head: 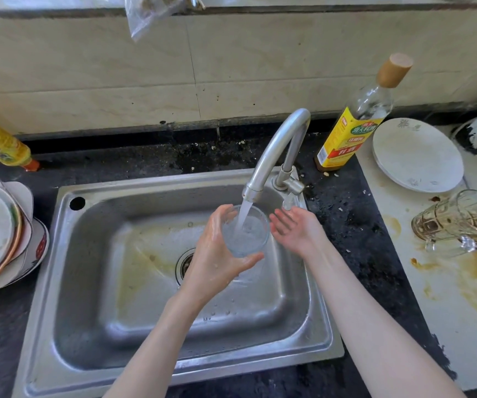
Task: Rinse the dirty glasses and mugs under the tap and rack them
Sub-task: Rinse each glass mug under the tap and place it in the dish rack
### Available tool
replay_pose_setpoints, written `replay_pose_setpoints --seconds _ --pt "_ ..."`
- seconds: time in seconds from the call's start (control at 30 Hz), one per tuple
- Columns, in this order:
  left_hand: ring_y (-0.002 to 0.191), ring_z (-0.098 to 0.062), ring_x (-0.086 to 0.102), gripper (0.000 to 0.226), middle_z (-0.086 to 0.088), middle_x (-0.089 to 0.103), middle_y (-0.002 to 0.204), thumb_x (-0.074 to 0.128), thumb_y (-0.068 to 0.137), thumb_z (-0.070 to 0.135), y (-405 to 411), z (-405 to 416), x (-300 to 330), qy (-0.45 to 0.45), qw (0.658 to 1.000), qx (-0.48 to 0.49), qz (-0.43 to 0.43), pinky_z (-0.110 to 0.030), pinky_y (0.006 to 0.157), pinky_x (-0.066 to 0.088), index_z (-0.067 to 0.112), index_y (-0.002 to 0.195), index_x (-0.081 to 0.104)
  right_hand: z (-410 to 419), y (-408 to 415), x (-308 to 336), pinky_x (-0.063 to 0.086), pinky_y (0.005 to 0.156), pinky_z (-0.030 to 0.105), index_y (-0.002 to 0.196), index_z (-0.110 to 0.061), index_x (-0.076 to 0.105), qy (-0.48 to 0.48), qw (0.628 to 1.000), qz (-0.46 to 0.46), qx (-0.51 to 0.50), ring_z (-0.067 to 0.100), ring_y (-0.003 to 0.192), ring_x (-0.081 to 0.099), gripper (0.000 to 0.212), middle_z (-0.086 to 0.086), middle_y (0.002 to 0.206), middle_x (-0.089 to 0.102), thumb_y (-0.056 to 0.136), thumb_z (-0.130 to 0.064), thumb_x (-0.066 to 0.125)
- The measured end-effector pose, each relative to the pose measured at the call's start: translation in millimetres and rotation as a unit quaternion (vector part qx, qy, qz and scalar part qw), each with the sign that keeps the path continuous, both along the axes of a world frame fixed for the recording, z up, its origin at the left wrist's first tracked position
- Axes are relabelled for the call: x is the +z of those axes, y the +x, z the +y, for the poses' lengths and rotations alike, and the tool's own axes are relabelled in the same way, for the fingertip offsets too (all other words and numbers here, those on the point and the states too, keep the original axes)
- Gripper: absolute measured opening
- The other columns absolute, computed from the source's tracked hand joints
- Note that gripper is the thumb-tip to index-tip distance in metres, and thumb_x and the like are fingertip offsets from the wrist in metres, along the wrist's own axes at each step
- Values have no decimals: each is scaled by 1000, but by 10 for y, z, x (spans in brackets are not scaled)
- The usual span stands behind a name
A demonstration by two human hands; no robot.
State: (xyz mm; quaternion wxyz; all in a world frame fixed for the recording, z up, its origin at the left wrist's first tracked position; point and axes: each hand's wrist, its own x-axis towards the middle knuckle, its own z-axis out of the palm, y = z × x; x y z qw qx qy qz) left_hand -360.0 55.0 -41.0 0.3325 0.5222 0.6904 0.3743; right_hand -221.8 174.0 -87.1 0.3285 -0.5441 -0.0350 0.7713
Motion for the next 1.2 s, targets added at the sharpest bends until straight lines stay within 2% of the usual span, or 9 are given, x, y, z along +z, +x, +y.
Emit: replay_pose_setpoints --seconds 0.33,0.53,0.7,0.77,0.87,0.97,1.03,1.13,1.2 --pt "98 11 36 79 30 37 111 83 63 26 25 139 212 6 1000 0 13 5 78 28 34 121 31 355 286 502 41 70 29 99 5 54 19 997 65 20 22 97 57 27 11 105 59 95 -19 43" --pt "100 5 41 79 19 41 115 83 65 27 29 195 268 5 1000 -6 4 4 78 31 26 128 35 444 303 560 42 84 31 102 7 53 18 996 89 -10 25 99 56 33 14 107 57 95 -24 45" --pt "95 0 47 69 26 42 107 82 65 22 68 226 260 -9 997 70 -45 1 67 38 34 115 37 52 227 314 48 71 32 105 -7 57 76 981 -107 140 20 85 58 20 6 96 60 96 -22 48" --pt "97 -2 45 69 21 43 107 82 66 21 83 225 220 -20 992 100 -79 1 71 38 32 115 34 -281 180 227 50 72 36 108 -2 54 32 973 -95 208 25 85 59 38 11 97 61 95 -38 48" --pt "103 -3 46 75 8 44 120 81 68 26 98 188 113 -53 982 137 -119 -16 86 37 22 126 34 -679 60 191 54 83 42 114 7 54 -51 975 44 210 34 95 62 72 21 106 64 84 -59 53" --pt "92 5 55 75 3 45 126 80 70 24 146 91 -7 -80 967 158 -180 -9 80 35 20 129 33 -762 -67 196 55 71 35 118 10 51 -89 984 129 89 28 82 62 79 17 82 67 80 -60 57" --pt "107 -2 50 78 3 45 129 81 69 26 170 9 -124 -89 962 165 -199 -11 83 35 22 130 33 -750 -120 184 51 68 29 121 5 48 -97 987 116 49 22 73 58 71 15 81 63 81 -52 61" --pt "111 -6 50 77 4 49 126 81 68 28 147 -82 -285 -111 959 148 -216 -11 81 38 22 128 33 -757 -117 178 47 43 22 123 -3 53 -87 989 101 59 16 57 56 61 11 80 60 78 -42 68" --pt "106 -1 52 80 3 46 127 79 70 30 106 -126 -307 -137 958 117 -224 -13 78 42 19 131 29 -736 -68 186 42 38 19 117 -7 56 -61 993 59 84 15 54 54 58 9 76 59 72 -39 73"
